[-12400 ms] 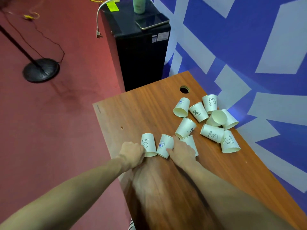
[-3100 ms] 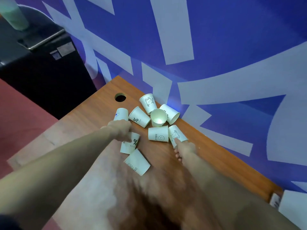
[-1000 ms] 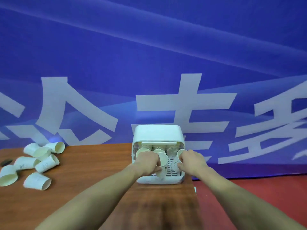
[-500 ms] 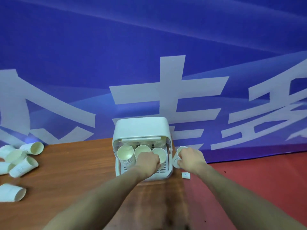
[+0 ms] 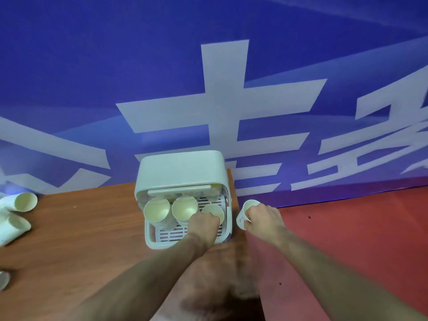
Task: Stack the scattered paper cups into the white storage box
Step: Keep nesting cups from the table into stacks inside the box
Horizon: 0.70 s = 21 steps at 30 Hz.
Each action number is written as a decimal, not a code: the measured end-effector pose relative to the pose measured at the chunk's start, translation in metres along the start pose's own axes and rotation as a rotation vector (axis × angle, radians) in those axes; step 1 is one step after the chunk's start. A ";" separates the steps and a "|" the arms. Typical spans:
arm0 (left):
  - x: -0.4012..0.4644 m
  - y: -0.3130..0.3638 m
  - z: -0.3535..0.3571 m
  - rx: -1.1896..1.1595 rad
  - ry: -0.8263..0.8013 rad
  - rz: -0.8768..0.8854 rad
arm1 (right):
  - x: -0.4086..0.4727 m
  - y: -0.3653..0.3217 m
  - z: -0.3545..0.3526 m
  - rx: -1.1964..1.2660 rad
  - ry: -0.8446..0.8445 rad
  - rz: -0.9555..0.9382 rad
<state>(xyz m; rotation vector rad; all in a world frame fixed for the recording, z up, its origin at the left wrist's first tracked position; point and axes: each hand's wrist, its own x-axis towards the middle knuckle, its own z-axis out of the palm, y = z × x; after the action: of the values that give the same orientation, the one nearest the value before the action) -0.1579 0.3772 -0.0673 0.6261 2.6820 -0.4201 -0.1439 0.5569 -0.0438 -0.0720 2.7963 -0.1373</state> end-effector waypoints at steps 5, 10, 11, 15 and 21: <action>-0.002 -0.005 0.003 -0.016 0.024 -0.006 | -0.005 -0.006 -0.005 -0.047 0.051 -0.045; -0.018 -0.015 -0.002 -0.065 0.087 0.011 | -0.019 -0.020 -0.020 -0.030 0.111 -0.127; -0.021 -0.018 -0.002 -0.075 0.101 0.022 | -0.021 -0.024 -0.022 -0.029 0.118 -0.150; -0.041 -0.035 -0.002 -0.103 0.163 0.034 | -0.029 -0.047 -0.029 -0.046 0.148 -0.257; -0.064 -0.068 0.007 -0.110 0.153 -0.029 | -0.025 -0.075 -0.027 -0.164 0.167 -0.329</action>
<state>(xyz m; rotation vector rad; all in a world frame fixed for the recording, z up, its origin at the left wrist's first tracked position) -0.1344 0.2934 -0.0339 0.6108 2.8390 -0.2388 -0.1265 0.4859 -0.0022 -0.5861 2.9337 0.0093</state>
